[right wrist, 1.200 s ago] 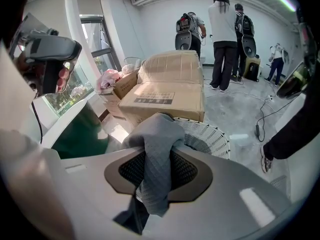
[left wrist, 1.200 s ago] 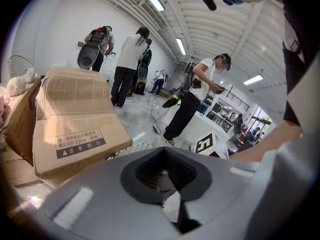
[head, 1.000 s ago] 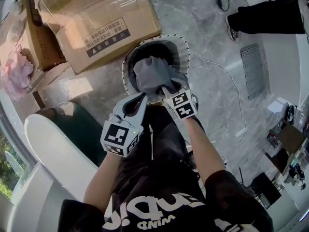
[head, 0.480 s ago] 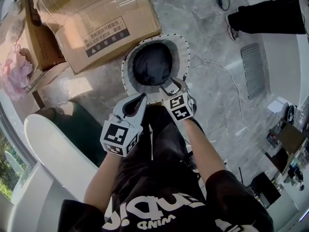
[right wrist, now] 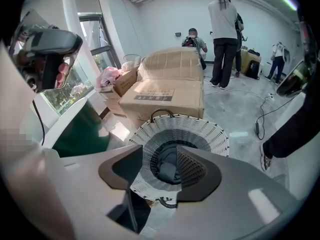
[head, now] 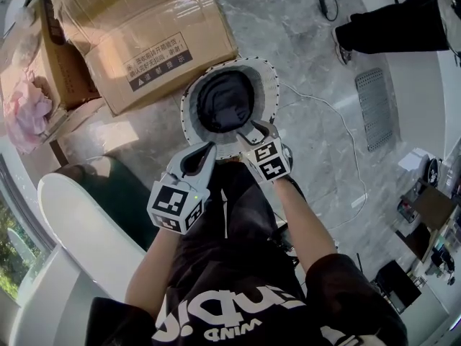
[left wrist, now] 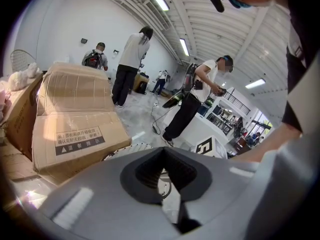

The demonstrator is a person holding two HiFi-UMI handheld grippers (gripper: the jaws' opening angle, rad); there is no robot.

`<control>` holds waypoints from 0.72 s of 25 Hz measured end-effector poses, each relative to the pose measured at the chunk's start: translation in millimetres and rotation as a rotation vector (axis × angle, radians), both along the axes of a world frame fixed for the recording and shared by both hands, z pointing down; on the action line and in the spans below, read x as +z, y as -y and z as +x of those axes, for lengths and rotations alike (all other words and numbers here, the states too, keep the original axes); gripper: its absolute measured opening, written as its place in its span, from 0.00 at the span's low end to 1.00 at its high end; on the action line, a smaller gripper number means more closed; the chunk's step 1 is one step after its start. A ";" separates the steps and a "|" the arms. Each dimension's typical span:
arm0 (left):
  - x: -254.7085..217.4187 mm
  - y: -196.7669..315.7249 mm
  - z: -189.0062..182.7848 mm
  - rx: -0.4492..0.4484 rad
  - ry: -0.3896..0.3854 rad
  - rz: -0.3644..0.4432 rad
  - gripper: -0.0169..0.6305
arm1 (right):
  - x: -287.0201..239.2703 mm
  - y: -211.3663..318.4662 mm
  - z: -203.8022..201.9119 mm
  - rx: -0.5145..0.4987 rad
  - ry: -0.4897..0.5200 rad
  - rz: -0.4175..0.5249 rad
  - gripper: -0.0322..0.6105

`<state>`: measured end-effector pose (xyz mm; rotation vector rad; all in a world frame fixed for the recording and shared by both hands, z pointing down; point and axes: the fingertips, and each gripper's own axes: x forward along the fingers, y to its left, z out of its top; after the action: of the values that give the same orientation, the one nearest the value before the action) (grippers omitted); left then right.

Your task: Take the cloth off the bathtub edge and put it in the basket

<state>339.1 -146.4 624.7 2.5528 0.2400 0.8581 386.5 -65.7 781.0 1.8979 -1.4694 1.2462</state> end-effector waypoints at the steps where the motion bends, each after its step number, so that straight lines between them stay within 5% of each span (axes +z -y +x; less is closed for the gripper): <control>1: -3.7 0.4 0.2 0.000 -0.003 0.003 0.02 | -7.1 1.7 0.7 -0.017 -0.003 0.004 0.39; 5: -21.0 3.5 2.0 -0.002 -0.019 0.019 0.02 | -38.6 6.4 4.4 -0.059 -0.043 0.039 0.06; 18: -107.4 -5.2 -2.4 0.012 -0.099 0.063 0.02 | -186.9 17.5 3.7 -0.059 -0.136 0.248 0.06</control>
<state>336.7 -141.2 517.3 2.6590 0.2623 0.7555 390.2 -83.2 594.2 2.0351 -1.6563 0.9240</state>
